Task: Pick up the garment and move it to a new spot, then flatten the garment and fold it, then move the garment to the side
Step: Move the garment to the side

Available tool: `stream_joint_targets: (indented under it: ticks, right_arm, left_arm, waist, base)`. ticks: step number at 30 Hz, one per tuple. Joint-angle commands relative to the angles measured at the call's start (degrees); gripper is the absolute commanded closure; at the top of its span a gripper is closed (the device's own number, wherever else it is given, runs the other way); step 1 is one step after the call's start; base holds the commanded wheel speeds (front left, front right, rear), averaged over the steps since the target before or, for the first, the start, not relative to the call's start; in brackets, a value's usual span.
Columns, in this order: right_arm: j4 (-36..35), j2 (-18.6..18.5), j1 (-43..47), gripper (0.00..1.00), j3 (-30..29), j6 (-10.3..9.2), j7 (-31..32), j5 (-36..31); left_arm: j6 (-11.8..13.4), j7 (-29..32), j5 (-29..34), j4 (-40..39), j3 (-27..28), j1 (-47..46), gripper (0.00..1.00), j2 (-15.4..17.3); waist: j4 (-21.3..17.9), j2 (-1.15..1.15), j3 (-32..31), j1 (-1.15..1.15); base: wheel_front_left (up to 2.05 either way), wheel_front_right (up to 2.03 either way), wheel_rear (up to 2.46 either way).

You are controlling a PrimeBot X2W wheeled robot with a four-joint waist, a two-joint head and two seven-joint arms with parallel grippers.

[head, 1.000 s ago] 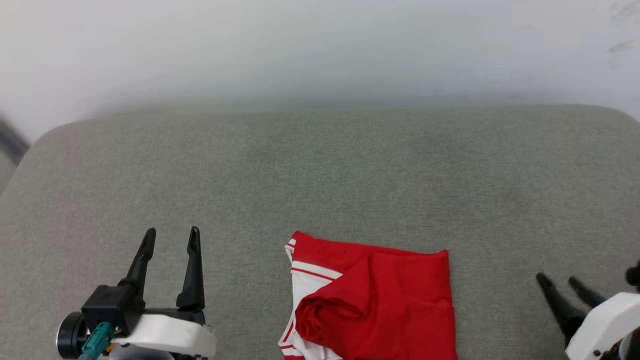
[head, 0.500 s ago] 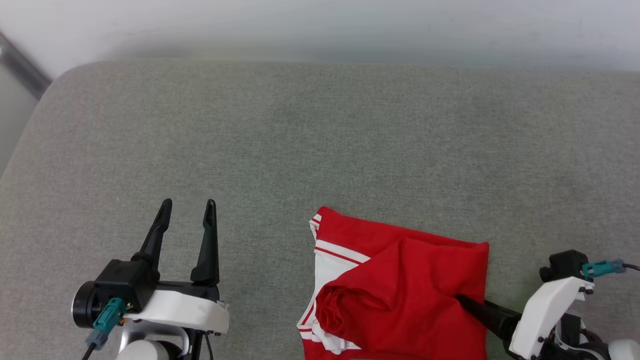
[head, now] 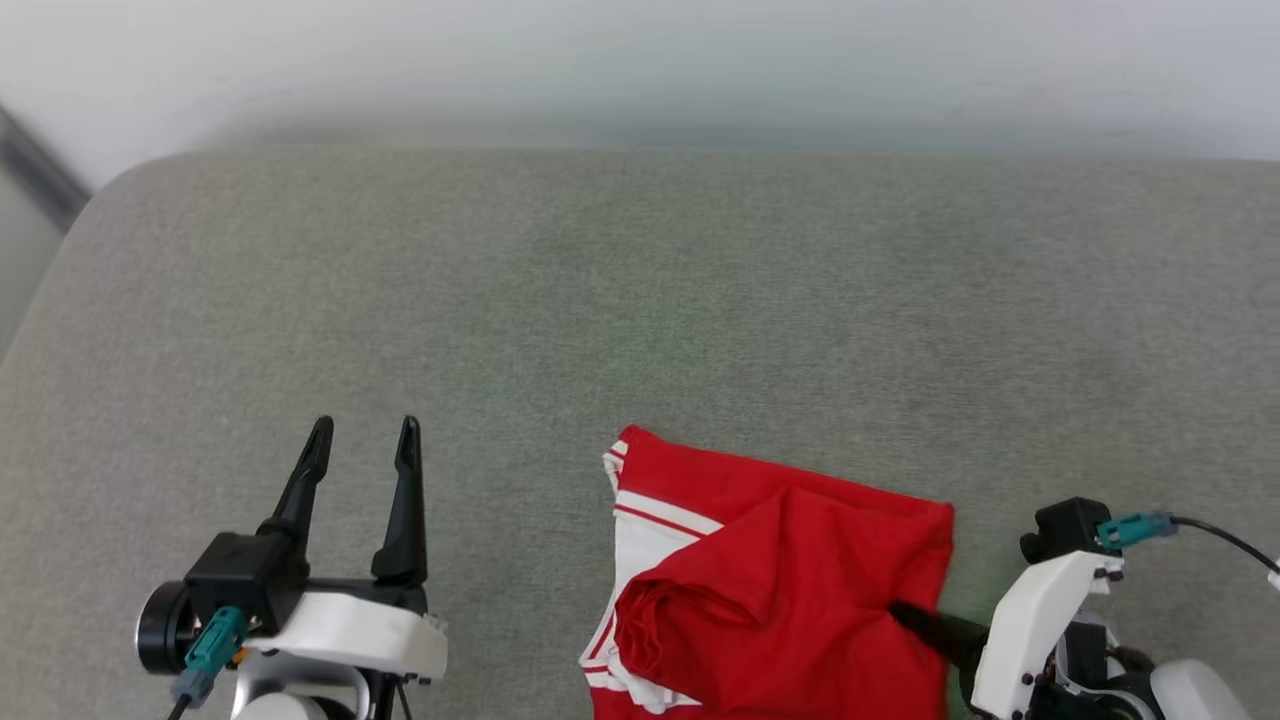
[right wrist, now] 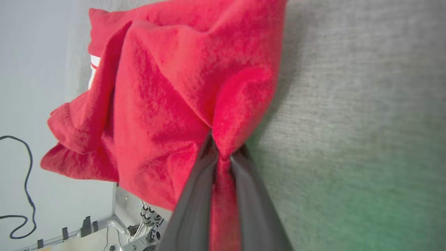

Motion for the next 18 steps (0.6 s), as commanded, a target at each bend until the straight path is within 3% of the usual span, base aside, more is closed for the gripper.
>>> stream_joint_targets:
  ticks: [1, 6, 7, 8, 13, 18]
  right_arm:
    - [0.4, -1.1, -0.9, 1.00, 0.4, -0.07, -0.8, -1.4]
    - [0.8, -4.6, -2.8, 1.00, 2.2, -0.07, -2.3, -9.7]
    - [0.1, -6.9, -4.5, 1.00, 2.8, -0.06, -1.7, -13.6]
    - [-0.2, -7.6, -5.3, 1.00, 3.0, -0.07, -1.4, -14.8]
    - [-1.4, -9.6, -10.6, 1.00, 3.6, -0.06, -1.9, -19.0]
    - [0.8, -10.4, -16.9, 1.00, 2.2, -0.06, -6.1, -22.6]
  left_arm:
    - [0.1, -0.1, 0.2, 0.1, 0.4, 1.0, 0.00, 0.2]
    - [0.4, -0.1, 0.2, -0.5, 1.2, 3.3, 0.00, 0.5]
    - [0.8, -0.1, 0.3, -1.6, 1.6, 4.1, 0.00, 0.8]
    - [0.8, -0.1, 0.4, -2.0, 1.6, 4.2, 0.00, 1.0]
    - [0.6, 0.4, 1.2, -4.7, 1.6, 2.1, 0.00, 2.2]
    - [-0.2, 1.7, 2.5, -7.3, 1.0, -1.9, 0.00, 3.5]
  waist:
    - [-2.1, 0.00, -1.8, 0.00]
    - [-7.6, 0.00, -4.3, 0.00]
    - [-11.9, 0.00, -4.5, 0.00]
    - [-13.4, 0.00, -4.3, 0.00]
    - [-21.0, 0.00, -0.2, 0.00]
    - [-26.0, 0.00, 6.4, 0.00]
  base:
    - [0.00, 0.00, 0.00]
    - [0.00, 0.00, 0.00]
    - [0.00, 0.00, 0.00]
    - [0.00, 0.00, 0.00]
    - [0.00, 0.00, 0.00]
    - [0.00, 0.00, 0.00]
